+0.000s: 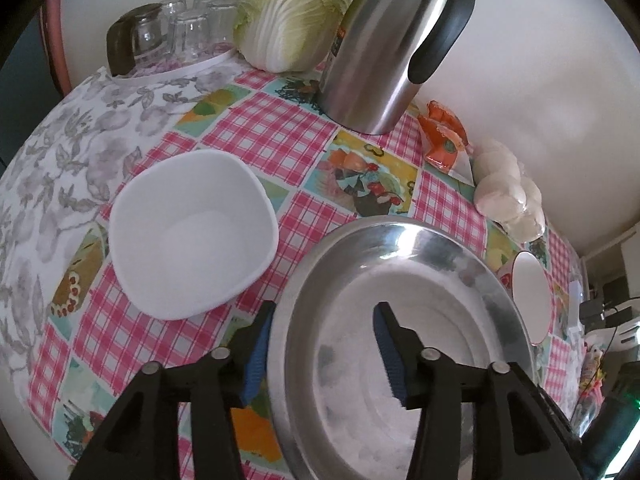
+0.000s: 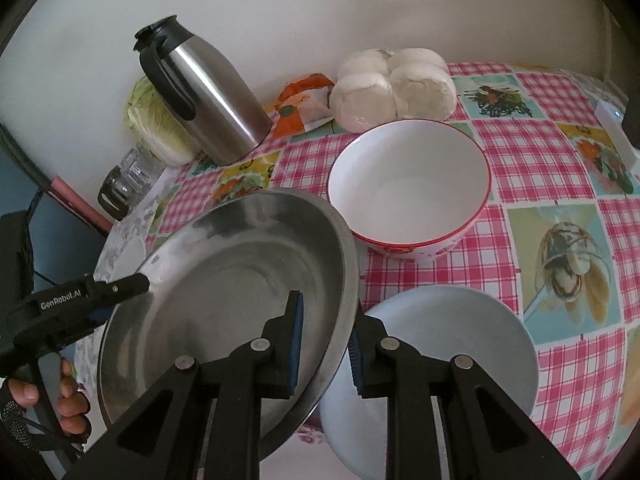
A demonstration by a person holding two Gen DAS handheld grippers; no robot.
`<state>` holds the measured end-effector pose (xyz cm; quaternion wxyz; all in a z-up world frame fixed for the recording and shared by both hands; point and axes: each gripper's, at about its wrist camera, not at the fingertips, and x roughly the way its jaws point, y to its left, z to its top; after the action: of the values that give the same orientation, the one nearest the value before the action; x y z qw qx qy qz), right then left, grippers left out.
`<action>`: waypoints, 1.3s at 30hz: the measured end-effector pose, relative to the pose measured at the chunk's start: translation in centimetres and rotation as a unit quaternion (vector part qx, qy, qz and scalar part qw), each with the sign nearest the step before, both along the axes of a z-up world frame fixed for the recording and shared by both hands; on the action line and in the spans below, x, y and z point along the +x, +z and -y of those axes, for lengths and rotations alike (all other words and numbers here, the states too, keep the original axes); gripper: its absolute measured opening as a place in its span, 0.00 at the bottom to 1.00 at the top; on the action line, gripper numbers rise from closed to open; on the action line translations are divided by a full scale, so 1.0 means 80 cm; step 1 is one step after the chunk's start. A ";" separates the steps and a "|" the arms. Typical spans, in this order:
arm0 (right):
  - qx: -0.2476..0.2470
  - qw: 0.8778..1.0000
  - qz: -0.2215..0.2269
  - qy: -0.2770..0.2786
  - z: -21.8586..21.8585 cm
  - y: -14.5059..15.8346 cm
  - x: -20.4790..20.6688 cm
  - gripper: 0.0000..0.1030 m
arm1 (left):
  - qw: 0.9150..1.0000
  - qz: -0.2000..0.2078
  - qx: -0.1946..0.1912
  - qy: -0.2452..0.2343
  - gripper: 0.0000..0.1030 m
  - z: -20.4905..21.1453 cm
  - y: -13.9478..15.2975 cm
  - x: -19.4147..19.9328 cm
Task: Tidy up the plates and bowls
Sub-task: 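Carry the steel basin with both grippers toward the white square bowl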
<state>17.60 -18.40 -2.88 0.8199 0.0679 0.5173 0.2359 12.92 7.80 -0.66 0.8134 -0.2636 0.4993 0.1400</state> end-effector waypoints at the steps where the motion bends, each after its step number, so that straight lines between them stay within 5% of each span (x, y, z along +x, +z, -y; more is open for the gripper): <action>1: -0.008 1.000 0.004 0.002 -0.004 -0.001 -0.001 0.22 | 1.000 0.000 0.001 0.002 0.53 -0.001 -0.001 0.000; 39: -0.072 0.997 0.028 -0.011 -0.008 0.014 -0.002 0.23 | 0.996 -0.081 -0.041 0.012 0.57 -0.016 -0.021 -0.020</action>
<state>17.43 -17.77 -1.78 0.8393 0.0076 0.5093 0.1903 11.35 9.10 -2.35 0.7572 -0.2906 0.5654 0.1499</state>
